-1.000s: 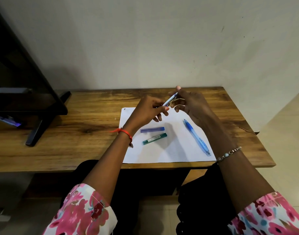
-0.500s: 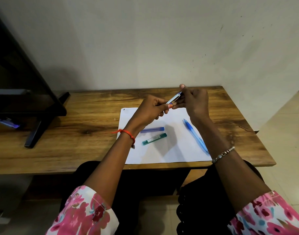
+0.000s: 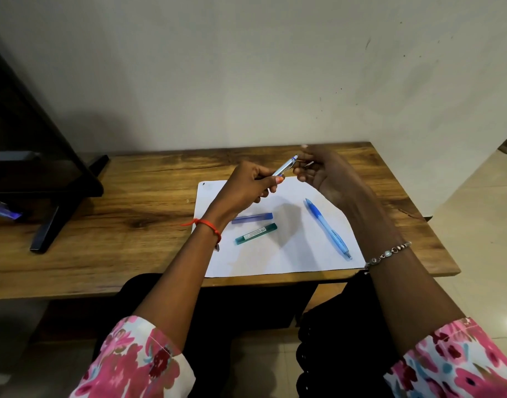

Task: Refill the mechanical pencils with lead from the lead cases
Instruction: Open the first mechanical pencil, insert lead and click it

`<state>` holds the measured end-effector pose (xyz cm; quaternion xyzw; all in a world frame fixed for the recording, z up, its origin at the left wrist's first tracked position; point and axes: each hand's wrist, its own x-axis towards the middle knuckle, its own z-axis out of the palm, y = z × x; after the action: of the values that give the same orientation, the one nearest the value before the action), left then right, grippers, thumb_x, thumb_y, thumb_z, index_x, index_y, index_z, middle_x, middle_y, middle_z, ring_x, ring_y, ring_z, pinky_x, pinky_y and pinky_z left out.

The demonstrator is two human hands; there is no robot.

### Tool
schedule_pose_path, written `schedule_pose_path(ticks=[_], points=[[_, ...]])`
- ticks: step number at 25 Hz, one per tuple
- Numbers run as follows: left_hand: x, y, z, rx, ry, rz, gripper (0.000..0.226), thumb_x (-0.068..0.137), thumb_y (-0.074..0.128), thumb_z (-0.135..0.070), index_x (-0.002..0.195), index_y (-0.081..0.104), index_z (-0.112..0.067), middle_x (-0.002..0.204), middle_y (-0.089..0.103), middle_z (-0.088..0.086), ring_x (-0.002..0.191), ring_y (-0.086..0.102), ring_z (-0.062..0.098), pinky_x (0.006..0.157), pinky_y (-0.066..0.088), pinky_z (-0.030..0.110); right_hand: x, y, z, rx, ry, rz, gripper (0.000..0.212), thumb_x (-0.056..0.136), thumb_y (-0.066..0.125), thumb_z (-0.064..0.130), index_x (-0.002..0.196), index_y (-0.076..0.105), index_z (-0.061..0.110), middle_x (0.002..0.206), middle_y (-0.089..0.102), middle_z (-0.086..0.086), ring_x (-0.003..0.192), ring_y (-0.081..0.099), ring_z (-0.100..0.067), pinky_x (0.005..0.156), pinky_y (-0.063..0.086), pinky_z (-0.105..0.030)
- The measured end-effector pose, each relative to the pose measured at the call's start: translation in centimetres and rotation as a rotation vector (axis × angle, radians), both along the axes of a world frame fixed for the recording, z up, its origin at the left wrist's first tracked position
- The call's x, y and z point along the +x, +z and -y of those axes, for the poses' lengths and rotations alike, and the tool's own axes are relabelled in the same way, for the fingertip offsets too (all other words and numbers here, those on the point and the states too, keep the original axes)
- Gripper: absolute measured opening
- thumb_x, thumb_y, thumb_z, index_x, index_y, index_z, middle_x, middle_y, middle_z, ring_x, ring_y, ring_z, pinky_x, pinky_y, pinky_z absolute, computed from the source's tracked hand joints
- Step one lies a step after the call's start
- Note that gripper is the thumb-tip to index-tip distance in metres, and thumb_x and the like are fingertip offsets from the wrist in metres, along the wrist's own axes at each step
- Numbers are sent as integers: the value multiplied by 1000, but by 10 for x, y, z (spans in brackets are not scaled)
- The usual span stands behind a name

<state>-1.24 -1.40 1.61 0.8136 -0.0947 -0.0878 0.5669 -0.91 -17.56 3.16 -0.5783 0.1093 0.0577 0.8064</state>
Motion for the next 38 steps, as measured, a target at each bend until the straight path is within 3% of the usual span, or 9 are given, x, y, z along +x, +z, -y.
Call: schedule_pose_path(ticks=[4, 16, 18, 22, 24, 28, 32, 36, 38], points=[[0, 0, 1, 19, -6, 0, 19, 89, 57, -14, 102, 69, -4, 61, 53, -2, 41, 39, 0, 45, 32, 13, 0, 0, -1, -137, -27, 46, 13, 88, 61, 9, 83, 65, -3, 69, 60, -11, 52, 57, -12, 51, 50, -18], [0, -3, 5, 83, 2, 5, 19, 90, 57, -18, 99, 69, -7, 61, 54, -4, 41, 41, 0, 44, 32, 12, 3, -5, 10, -5, -362, -1, 15, 86, 63, 3, 72, 61, -3, 61, 61, -10, 46, 60, -15, 46, 50, -19], [0, -1, -2, 68, 21, -4, 20, 90, 57, -17, 100, 69, -6, 62, 53, -4, 47, 40, 3, 45, 32, 13, 1, -6, 16, -183, -232, 10, 14, 85, 63, 1, 73, 62, -6, 65, 60, -15, 51, 59, -20, 47, 51, -19], [2, 0, -5, 83, 31, -6, 22, 90, 57, -17, 104, 67, -4, 65, 56, -3, 53, 41, 8, 50, 34, 17, -1, -13, 5, -925, 145, 4, 14, 81, 69, 5, 87, 70, -8, 75, 68, -17, 51, 59, -16, 48, 50, -13], [1, 0, -6, 118, 31, -2, 23, 90, 57, -18, 107, 67, -5, 66, 58, -4, 54, 44, 8, 51, 36, 17, 0, -16, -3, -1141, 297, 42, 14, 80, 70, 4, 89, 71, -6, 77, 68, -16, 49, 57, -12, 47, 47, -11], [3, 0, -9, 166, 34, 4, 25, 90, 57, -17, 110, 65, -5, 70, 59, -3, 57, 45, 7, 52, 37, 18, 2, -25, -7, -1297, 405, 104, 16, 75, 70, -6, 90, 72, -7, 87, 70, -22, 53, 55, -15, 59, 49, -22], [5, -1, -10, 195, 35, 6, 24, 90, 57, -16, 109, 65, -4, 74, 61, 1, 57, 44, 8, 52, 37, 17, 3, -28, -10, -1369, 445, 110, 19, 73, 71, -5, 92, 71, -9, 93, 70, -24, 73, 64, -29, 76, 56, -35], [9, -7, -13, 345, 18, 93, 23, 88, 60, -16, 106, 68, -5, 91, 62, 4, 62, 49, 11, 51, 38, 12, 0, -23, -6, -1325, 440, 106, 19, 83, 65, 1, 100, 70, -5, 96, 70, -18, 64, 56, -16, 55, 40, -14], [12, -11, -14, 456, 8, 156, 24, 87, 61, -15, 108, 69, -6, 102, 62, 10, 81, 54, 19, 68, 43, 20, 0, -22, -2, -1303, 428, 112, 18, 81, 64, -3, 98, 71, -4, 97, 71, -19, 61, 55, -14, 52, 37, -12]])
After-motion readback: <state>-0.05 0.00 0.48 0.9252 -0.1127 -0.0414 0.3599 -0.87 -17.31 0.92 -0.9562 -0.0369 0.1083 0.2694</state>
